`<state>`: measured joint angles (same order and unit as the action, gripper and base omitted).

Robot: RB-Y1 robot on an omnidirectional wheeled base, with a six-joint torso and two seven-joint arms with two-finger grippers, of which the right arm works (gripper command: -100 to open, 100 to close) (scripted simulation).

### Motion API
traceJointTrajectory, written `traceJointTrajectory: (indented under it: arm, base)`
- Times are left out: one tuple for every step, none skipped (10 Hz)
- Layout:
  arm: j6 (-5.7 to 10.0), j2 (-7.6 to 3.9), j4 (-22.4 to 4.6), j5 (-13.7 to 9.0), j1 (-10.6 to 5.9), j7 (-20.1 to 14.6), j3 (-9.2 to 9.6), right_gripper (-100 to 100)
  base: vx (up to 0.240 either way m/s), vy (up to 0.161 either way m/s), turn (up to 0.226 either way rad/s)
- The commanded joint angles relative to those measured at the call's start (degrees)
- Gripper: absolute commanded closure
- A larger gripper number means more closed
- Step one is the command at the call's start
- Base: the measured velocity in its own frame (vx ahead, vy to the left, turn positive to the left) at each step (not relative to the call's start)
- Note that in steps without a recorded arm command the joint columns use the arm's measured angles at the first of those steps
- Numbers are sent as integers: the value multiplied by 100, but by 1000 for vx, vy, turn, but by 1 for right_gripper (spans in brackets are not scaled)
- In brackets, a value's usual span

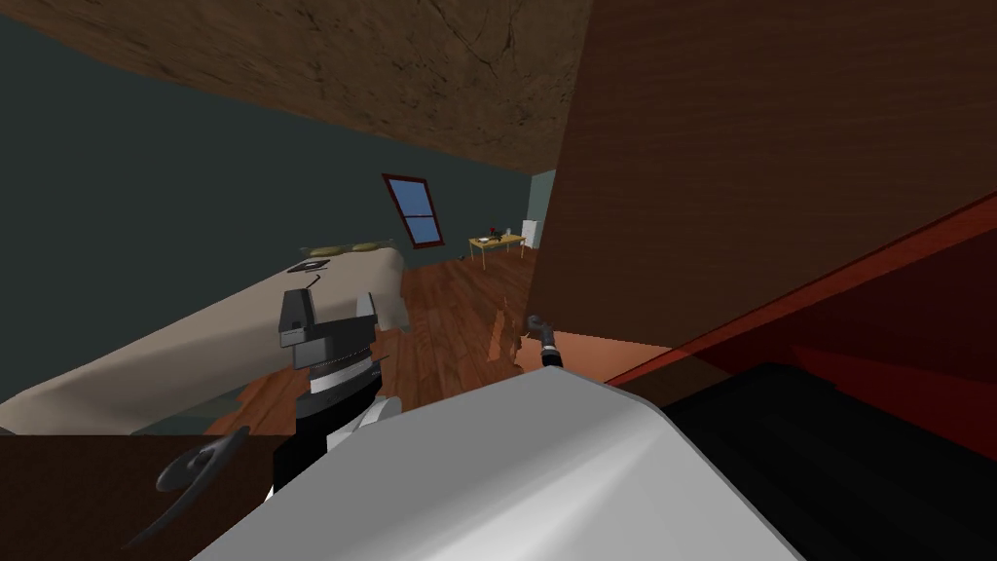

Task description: Push the door open

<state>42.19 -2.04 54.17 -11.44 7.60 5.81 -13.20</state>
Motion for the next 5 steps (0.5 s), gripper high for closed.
traceJointTrajectory:
  arm:
    - [9, 71, 24, -44, -25, 29, -74, 100]
    - [10, 109, 22, -67, -26, 43, -116, 100]
    - [8, 60, 10, -64, 11, 38, -127, 100]
    - [17, -13, 19, -122, 16, 69, -234, 100]
    - [19, -34, 20, -147, 17, 84, -277, 100]
  base:
    - [191, 45, -72]
    - [175, 25, -59]
    - [73, -3, -35]
    - [107, -6, -43]
    - [189, 23, -50]
